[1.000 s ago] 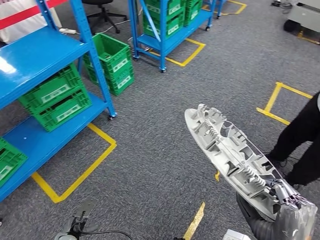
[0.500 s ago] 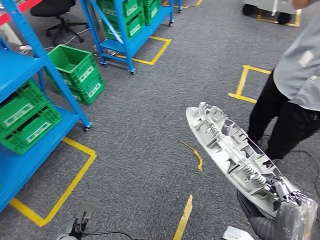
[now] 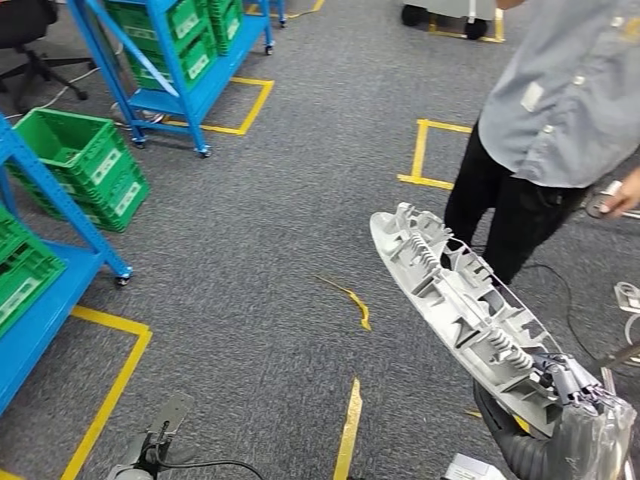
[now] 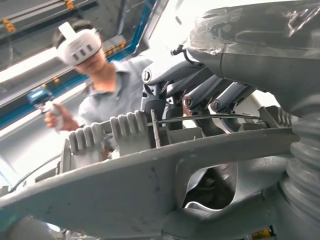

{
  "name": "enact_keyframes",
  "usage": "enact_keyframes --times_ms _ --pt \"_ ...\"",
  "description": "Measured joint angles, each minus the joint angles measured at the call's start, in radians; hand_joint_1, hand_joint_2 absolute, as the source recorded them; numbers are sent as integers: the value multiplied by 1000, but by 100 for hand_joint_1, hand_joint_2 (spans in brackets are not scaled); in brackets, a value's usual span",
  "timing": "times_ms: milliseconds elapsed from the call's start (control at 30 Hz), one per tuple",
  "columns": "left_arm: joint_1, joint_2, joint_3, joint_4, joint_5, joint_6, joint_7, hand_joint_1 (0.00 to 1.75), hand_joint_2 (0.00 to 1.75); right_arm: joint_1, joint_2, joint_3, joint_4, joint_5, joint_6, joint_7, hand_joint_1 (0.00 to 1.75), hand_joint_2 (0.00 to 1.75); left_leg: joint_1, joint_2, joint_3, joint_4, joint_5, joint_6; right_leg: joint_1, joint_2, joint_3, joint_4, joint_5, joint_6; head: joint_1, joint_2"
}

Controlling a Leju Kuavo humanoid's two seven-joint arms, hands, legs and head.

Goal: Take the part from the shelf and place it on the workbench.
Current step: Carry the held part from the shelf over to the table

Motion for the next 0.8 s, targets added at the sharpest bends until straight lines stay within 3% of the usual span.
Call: enact_keyframes --times_ms 33,100,167,200,267,300,367,433,467,500,533,567,600,667,733,800 --pt "0 0 0 0 0 0 0 0 175 0 0 0 0 0 0 0 175 175 0 14 2 0 -2 -2 -1 -4 17 -25 19 2 0 0" --pt "-2 -1 0 0 0 0 0 0 175 -1 0 0 0 0 0 1 175 175 0 38 8 2 -8 -11 0 -32 93 -156 72 4 0 0" --pt "-4 0 0 0 0 -1 0 0 175 -3 0 0 1 0 0 1 175 175 -5 57 13 7 -16 -21 2 -53 153 -252 99 -5 -2 0" --pt "-5 0 0 0 0 -2 0 0 175 -4 0 0 1 0 0 1 175 175 -7 63 15 8 -17 -26 4 -53 160 -265 99 -12 -4 0" --pt "-8 -1 0 0 0 -3 0 0 175 -6 0 -1 2 0 0 1 175 175 -6 78 18 8 -18 -35 6 -32 157 -264 102 -28 -5 0" --pt "-10 -1 0 0 0 -3 0 0 175 -5 0 -2 2 0 0 1 175 175 -4 74 17 12 -24 -40 6 -22 156 -264 103 -34 -6 0" --pt "-12 -3 0 0 0 -3 0 0 175 -8 0 -4 2 0 0 1 175 175 -1 39 -7 71 -66 -47 3 -4 156 -267 106 -45 -8 0" --pt "-11 -4 -1 0 0 -3 0 0 175 -10 0 -5 2 0 0 1 175 175 0 -3 -72 209 -133 -49 2 17 154 -267 108 -51 -11 0" --pt "-9 -4 -1 0 0 -3 0 0 175 -10 0 -5 2 0 0 0 175 175 -1 -12 -104 272 -155 -47 3 29 154 -267 108 -53 -12 0" --pt "-7 -4 0 0 0 -3 0 0 175 -10 0 -5 2 0 0 0 175 175 -1 -17 -123 305 -157 -45 4 42 153 -267 109 -53 -12 0" --pt "-6 -4 0 0 0 -3 0 0 175 -10 0 -5 2 0 0 0 175 175 -2 -20 -124 297 -137 -41 4 56 153 -267 109 -53 -12 0" --pt "-6 -4 0 0 0 -3 0 0 175 -10 0 -5 2 0 0 1 175 175 -2 -26 -106 253 -102 -37 4 70 154 -267 110 -52 -12 0" --pt "-7 -4 0 0 0 -3 0 0 175 -10 0 -6 2 0 0 1 175 175 -2 -41 -75 183 -60 -33 3 83 155 -267 111 -50 -12 0" --pt "-7 -4 0 0 0 -3 0 0 175 -12 0 -6 2 0 0 1 175 175 2 -93 -20 59 -12 -27 1 106 150 -265 114 -43 -11 0" --pt "-7 -4 0 0 1 -3 0 0 175 -11 0 -6 2 0 0 1 175 175 1 -120 -4 17 -10 -25 -5 129 141 -268 121 -30 -10 0" --pt "-7 -5 0 0 2 -3 0 0 175 -8 0 -6 2 0 0 1 175 175 -1 -98 -2 9 -5 -18 -10 139 132 -274 128 -17 -10 0"
